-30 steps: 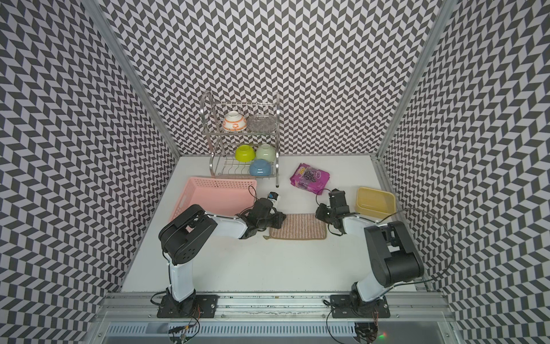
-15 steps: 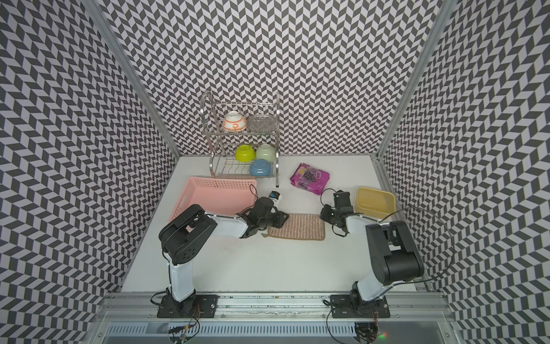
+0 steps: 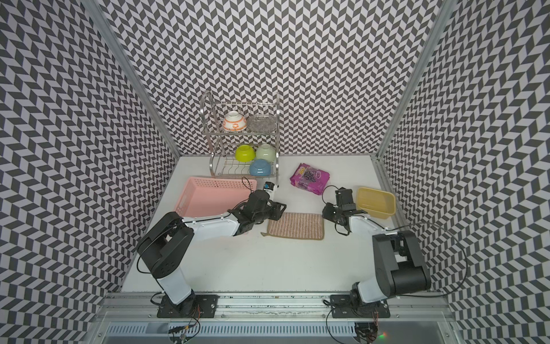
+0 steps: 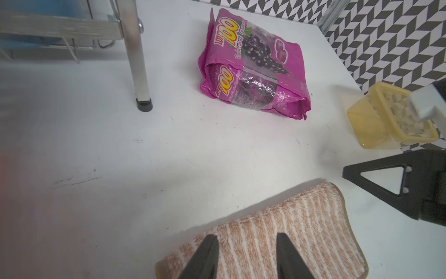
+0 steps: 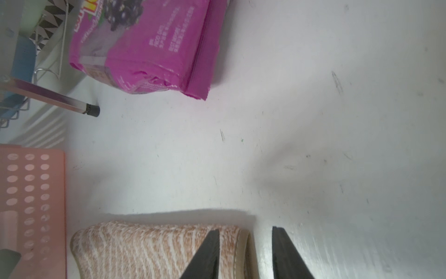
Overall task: Fold the square dishcloth
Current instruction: Smooth out the cleaning item at the center of the board.
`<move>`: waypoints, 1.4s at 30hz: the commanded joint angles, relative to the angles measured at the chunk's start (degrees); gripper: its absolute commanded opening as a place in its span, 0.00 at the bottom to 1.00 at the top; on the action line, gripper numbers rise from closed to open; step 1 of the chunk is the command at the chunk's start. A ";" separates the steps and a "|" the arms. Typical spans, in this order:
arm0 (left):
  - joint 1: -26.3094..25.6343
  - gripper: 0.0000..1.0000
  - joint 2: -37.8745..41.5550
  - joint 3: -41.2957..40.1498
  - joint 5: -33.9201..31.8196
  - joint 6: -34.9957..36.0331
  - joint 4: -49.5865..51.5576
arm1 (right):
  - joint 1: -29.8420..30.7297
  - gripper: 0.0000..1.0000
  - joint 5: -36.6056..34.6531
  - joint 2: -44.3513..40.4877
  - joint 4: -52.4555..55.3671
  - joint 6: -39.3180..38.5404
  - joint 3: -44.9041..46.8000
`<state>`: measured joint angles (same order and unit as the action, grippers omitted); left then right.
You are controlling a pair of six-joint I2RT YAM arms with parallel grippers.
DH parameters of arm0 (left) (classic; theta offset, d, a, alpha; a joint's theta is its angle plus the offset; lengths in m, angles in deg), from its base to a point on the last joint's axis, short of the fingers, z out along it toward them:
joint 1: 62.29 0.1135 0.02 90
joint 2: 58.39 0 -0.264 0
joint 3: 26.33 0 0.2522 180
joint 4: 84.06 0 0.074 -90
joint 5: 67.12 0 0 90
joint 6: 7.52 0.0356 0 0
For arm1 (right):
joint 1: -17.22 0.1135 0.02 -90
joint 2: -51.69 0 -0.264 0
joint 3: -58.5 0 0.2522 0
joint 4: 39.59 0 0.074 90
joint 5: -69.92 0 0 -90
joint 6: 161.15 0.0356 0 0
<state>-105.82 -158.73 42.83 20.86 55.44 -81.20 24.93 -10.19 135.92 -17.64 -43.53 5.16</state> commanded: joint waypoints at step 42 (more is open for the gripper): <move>-7.43 0.30 -1.14 -9.48 -2.91 -10.04 1.06 | 5.36 0.32 -11.43 0.18 11.88 1.48 0.81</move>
<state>-112.72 -158.60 33.49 15.37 46.45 -77.55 31.81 -18.63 134.69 -8.37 -41.32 7.35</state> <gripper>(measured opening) 0.297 0.315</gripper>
